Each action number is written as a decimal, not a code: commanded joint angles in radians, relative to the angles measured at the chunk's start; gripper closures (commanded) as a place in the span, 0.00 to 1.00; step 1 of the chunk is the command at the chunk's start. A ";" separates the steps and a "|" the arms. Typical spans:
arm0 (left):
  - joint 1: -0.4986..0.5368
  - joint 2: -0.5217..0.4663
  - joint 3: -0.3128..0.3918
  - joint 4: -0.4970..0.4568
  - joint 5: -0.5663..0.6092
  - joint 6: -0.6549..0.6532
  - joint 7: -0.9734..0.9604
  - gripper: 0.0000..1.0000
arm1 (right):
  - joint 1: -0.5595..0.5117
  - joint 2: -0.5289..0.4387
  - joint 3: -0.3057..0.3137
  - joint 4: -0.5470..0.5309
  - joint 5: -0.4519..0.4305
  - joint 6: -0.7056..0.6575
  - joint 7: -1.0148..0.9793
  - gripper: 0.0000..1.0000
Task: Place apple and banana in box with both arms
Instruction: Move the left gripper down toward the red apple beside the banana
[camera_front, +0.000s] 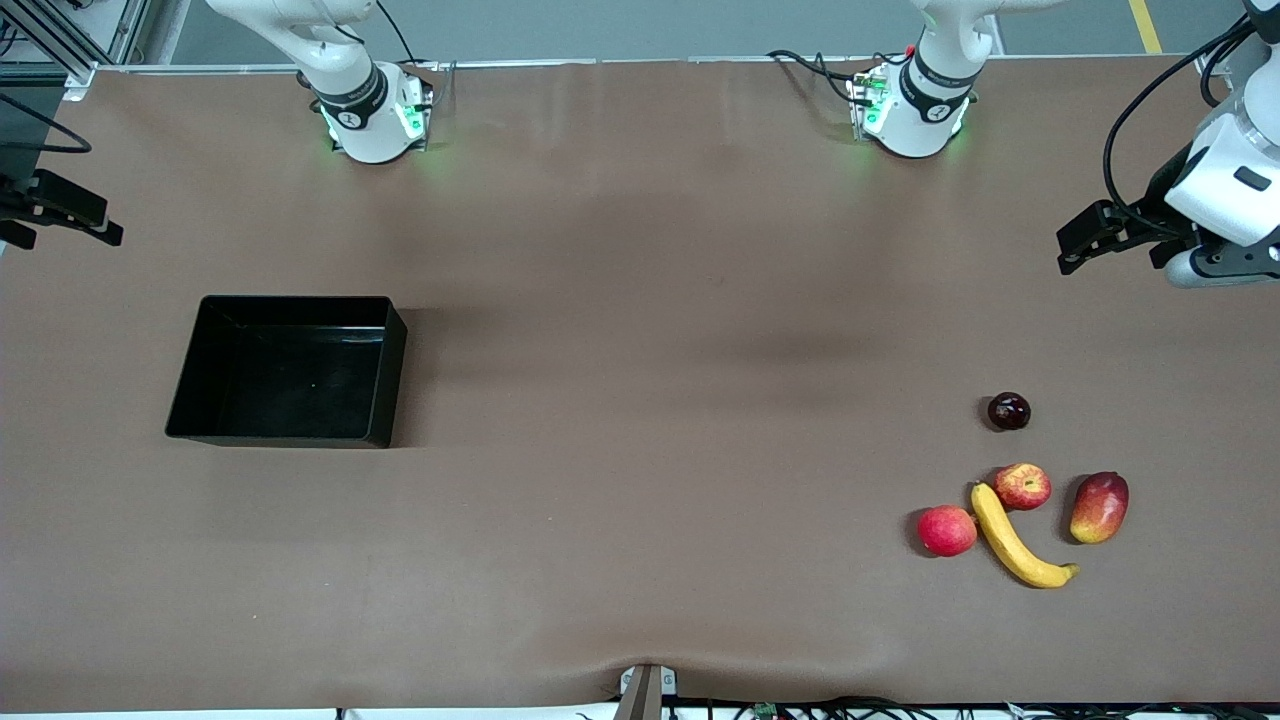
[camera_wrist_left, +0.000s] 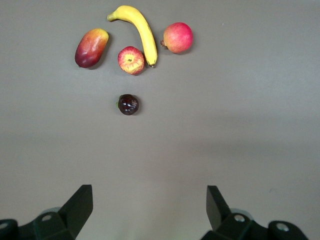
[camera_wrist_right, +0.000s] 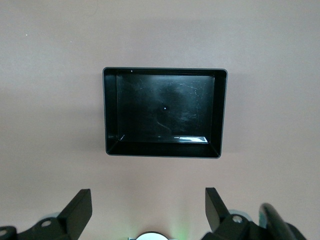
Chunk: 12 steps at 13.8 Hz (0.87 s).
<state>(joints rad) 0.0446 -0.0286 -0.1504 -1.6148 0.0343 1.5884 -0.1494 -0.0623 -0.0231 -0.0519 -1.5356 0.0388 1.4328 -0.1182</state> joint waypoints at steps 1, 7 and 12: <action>0.003 0.000 0.003 0.006 -0.011 0.001 0.021 0.00 | -0.011 -0.005 0.004 0.009 0.018 -0.002 -0.008 0.00; 0.020 0.071 0.008 0.087 -0.005 0.001 0.018 0.00 | -0.027 0.025 0.001 0.026 0.018 0.001 -0.006 0.00; 0.103 0.234 0.012 0.108 -0.007 0.184 0.024 0.00 | -0.086 0.119 -0.002 0.025 0.015 0.041 -0.011 0.00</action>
<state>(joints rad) 0.1438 0.1284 -0.1364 -1.5469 0.0344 1.7174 -0.1358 -0.0952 0.0321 -0.0625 -1.5361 0.0387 1.4653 -0.1178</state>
